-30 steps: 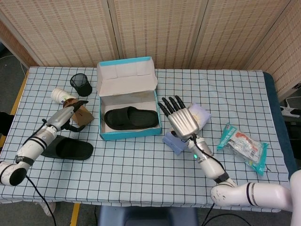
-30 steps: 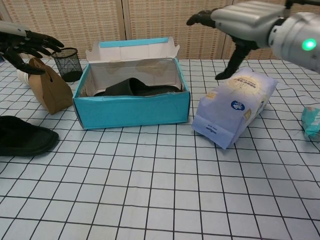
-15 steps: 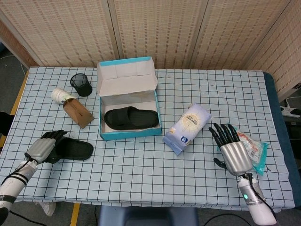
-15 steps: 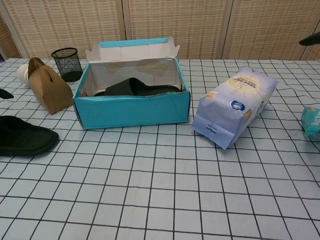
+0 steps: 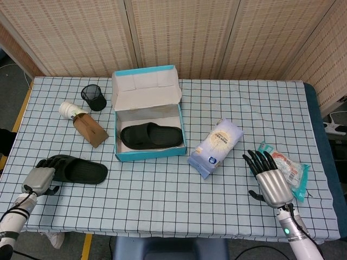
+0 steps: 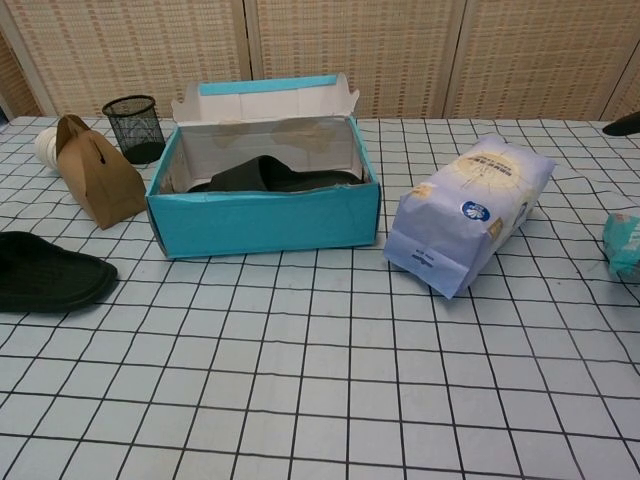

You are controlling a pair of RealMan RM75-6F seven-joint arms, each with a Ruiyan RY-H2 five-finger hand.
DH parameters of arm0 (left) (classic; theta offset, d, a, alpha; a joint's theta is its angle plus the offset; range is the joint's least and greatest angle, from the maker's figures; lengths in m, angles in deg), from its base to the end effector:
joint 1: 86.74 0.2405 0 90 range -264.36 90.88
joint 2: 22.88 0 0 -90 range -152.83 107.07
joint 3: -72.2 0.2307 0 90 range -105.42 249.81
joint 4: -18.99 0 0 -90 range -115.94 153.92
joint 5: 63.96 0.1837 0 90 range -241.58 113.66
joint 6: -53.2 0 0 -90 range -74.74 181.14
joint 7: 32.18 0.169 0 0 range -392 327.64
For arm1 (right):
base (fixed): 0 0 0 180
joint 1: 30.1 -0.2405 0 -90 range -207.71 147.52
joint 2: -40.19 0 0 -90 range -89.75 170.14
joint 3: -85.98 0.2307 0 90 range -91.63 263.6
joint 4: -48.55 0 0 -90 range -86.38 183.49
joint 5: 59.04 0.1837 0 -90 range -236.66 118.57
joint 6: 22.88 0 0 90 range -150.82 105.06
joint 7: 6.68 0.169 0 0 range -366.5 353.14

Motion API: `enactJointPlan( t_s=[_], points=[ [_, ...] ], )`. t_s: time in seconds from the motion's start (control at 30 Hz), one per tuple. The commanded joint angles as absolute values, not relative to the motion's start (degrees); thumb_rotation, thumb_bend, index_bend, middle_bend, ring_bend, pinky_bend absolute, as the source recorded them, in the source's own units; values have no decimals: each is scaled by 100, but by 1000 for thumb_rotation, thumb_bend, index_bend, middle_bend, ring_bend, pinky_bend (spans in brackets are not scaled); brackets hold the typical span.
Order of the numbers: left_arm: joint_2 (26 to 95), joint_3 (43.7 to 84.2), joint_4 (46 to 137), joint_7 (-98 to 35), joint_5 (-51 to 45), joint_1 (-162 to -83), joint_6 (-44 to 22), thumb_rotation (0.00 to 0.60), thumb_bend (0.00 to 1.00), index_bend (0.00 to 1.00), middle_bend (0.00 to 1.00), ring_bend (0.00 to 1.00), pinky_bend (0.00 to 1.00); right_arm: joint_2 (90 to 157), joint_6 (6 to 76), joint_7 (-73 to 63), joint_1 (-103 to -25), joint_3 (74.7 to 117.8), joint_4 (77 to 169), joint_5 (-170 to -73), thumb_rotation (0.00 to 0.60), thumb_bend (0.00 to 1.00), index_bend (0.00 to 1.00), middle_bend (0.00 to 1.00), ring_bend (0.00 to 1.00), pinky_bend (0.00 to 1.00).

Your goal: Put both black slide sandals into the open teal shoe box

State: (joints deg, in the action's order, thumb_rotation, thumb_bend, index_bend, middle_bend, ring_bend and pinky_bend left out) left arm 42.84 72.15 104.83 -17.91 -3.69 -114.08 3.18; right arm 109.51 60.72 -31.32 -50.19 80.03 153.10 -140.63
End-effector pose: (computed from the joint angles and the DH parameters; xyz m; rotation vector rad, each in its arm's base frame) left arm -0.3088 0.2865 0.1090 -1.6662 -1.0753 -0.3720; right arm -0.2017 -0.2274 0.1081 1.6721 -0.7703 0.8393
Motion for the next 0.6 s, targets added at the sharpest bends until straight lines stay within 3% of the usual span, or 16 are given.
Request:
enactJointPlan(
  t_s=[0.03,0.6],
  points=[
    [4533,7196,10156,-1785,-397,-11400,277,600,358,0,0,0,0,10849,5994,-3112,-5006,8067,15445,-14118,600,32,0,0,0,0],
    [4920,7031,9604,-2138,-456,-11538,627,600,359,0,0,0,0,10488,5393,-3473,-5214,8597,16017,-13917,600,32,0,0,0,0]
  ],
)
